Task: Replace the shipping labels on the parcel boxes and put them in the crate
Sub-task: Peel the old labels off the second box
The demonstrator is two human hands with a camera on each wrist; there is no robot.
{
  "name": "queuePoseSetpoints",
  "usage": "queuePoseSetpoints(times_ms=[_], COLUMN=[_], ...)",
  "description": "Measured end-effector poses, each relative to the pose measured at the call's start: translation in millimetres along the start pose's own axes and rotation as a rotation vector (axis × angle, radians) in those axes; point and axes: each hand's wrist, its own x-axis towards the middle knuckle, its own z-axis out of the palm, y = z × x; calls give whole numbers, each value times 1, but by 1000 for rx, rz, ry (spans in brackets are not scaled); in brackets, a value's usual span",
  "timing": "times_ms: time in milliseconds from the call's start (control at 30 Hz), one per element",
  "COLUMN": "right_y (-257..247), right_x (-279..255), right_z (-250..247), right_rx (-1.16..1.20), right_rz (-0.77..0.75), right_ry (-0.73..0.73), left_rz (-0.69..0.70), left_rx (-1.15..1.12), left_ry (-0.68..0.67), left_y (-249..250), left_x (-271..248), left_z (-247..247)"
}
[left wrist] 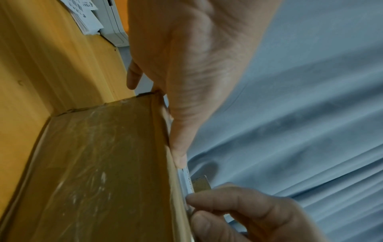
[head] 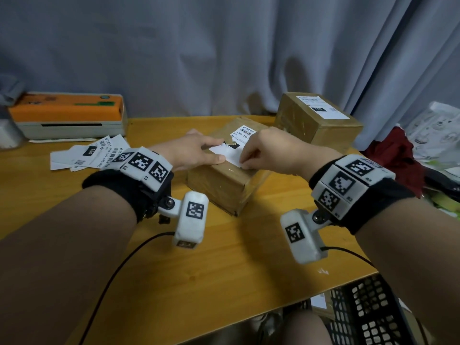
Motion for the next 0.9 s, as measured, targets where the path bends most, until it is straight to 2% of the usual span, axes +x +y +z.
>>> queuePoseSetpoints(times_ms=[133, 233, 500, 667, 767, 900], right_y=[-5, -10, -14, -15, -13, -1], right_x=[2, 6, 5, -2, 0, -5], right_z=[2, 3, 9, 20, 21, 8], right_rx=[-143, -261, -354, -392, -311, -53], right_rz=[-75, -66, -72, -23, 33, -21], right_ry=[-29, -58, -9, 106, 164, 101], left_rz=[-4, -4, -7, -5, -2, -9], left_rx=[-10, -14, -26, -30, -24, -2], left_ry=[7, 10, 9, 22, 23, 17], left_y=[0, 0, 0, 1, 1, 2], left_x=[0, -1, 1, 0, -2, -2], left_z=[1, 3, 4, 4, 2, 1])
